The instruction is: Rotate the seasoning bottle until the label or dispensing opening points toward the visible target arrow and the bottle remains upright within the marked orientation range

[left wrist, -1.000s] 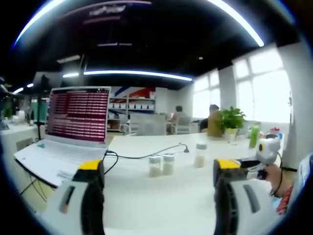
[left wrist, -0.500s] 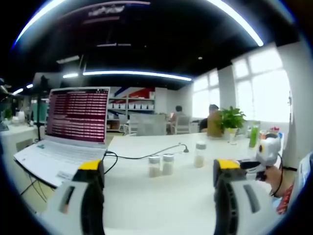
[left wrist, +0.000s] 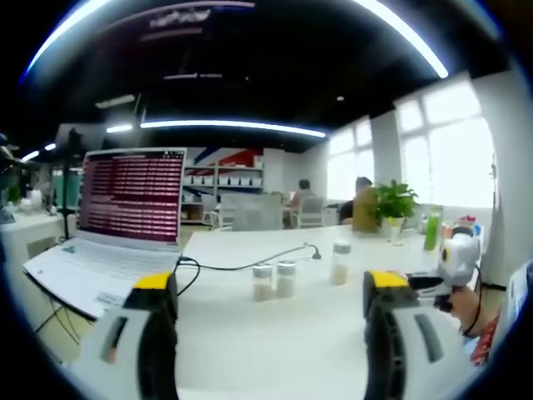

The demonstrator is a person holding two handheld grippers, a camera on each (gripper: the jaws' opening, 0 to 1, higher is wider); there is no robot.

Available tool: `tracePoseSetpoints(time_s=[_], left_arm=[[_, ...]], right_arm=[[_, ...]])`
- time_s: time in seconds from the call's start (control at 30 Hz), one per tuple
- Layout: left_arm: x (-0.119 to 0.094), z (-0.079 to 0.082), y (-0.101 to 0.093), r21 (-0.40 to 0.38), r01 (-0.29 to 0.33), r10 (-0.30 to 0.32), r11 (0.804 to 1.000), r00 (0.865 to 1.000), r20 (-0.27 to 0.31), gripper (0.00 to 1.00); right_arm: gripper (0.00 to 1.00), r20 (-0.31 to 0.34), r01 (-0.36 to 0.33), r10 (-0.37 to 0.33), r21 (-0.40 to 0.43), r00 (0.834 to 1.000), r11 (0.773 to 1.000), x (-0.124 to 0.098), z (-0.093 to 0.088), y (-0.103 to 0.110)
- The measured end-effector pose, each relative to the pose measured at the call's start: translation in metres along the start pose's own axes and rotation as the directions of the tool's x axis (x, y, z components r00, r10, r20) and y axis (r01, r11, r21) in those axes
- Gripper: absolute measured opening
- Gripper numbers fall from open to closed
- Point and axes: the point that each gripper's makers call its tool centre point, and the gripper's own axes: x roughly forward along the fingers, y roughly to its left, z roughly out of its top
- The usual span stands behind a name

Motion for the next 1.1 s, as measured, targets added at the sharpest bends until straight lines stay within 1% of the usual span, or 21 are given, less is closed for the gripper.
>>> tracePoseSetpoints(time_s=[0.1,0.27,0.3,0.33,0.37,0.4,0.43,0.47,0.53,0.63,0.7,0.73,0.8,0.9,1.07,1.1], left_arm=[[0.000,0.000,0.000,0.000,-0.003,0.003,1.000,1.000,-0.001,0.98],[0.001,0.000,-0.001,0.001,-0.002,0.002,1.000,1.000,-0.001,0.98],[0.001,0.000,0.000,0.001,-0.002,0.002,1.000,1.000,0.000,0.98],[0.001,0.000,0.000,0.001,-0.002,0.002,1.000,1.000,0.000,0.98],[0.001,0.000,0.000,0.001,-0.002,0.002,1.000,1.000,-0.001,0.98],[0.001,0.000,0.000,0.000,-0.004,0.004,1.000,1.000,-0.002,0.98],[0.001,0.000,0.000,0.000,-0.005,0.005,1.000,1.000,-0.002,0.98],[0.001,0.000,0.000,0.000,-0.006,0.006,1.000,1.000,-0.001,0.98],[0.001,0.000,0.000,-0.001,-0.005,0.005,1.000,1.000,-0.002,0.98],[0.001,0.000,-0.001,0.002,-0.003,0.003,1.000,1.000,-0.003,0.98],[0.001,0.000,-0.002,0.003,-0.002,0.002,1.000,1.000,-0.001,0.98],[0.001,0.001,-0.002,0.003,-0.002,0.002,1.000,1.000,-0.001,0.98],[0.001,0.001,-0.001,0.005,-0.003,0.003,1.000,1.000,-0.001,0.98],[0.001,0.001,0.000,0.001,-0.003,0.003,1.000,1.000,0.003,0.98],[0.002,-0.001,0.001,-0.004,-0.005,0.005,1.000,1.000,-0.004,0.98],[0.002,-0.002,0.001,-0.004,-0.003,0.003,1.000,1.000,-0.006,0.98]], right_arm=[[0.41,-0.008,0.019,-0.019,-0.005,1.000,1.000,0.001,0.000,-0.001],[0.42,-0.022,0.018,-0.019,-0.036,1.000,0.999,0.001,-0.001,-0.002],[0.47,-0.021,0.009,-0.010,-0.040,1.000,0.999,0.002,0.000,-0.001],[0.57,0.005,-0.019,0.019,-0.018,1.000,1.000,0.003,0.004,0.004],[0.70,0.018,-0.027,0.027,0.011,0.999,1.000,0.002,0.007,0.005],[0.82,0.022,-0.020,0.020,0.006,1.000,1.000,0.001,0.009,0.002],[0.82,0.026,-0.018,0.018,-0.003,1.000,1.000,0.000,0.011,0.002],[0.80,0.031,-0.017,0.017,-0.015,0.999,1.000,-0.001,0.013,0.001],[0.82,0.033,-0.019,0.020,-0.011,0.999,1.000,-0.002,0.014,0.000],[0.84,0.020,-0.026,0.027,-0.003,0.999,1.000,-0.003,0.012,-0.002],[0.85,-0.007,-0.030,0.030,-0.009,1.000,1.000,-0.003,0.007,-0.003],[0.86,-0.030,-0.041,0.040,-0.012,0.999,0.999,-0.003,0.004,-0.002],[0.89,-0.037,-0.063,0.062,-0.010,0.997,0.998,-0.003,0.003,0.000],[0.92,-0.049,-0.095,0.094,-0.035,0.994,0.995,-0.004,0.004,0.004],[0.95,-0.055,-0.149,0.147,-0.037,0.988,0.988,-0.007,0.011,0.006],[0.95,-0.043,-0.162,0.160,-0.035,0.986,0.986,-0.008,0.015,0.006]])
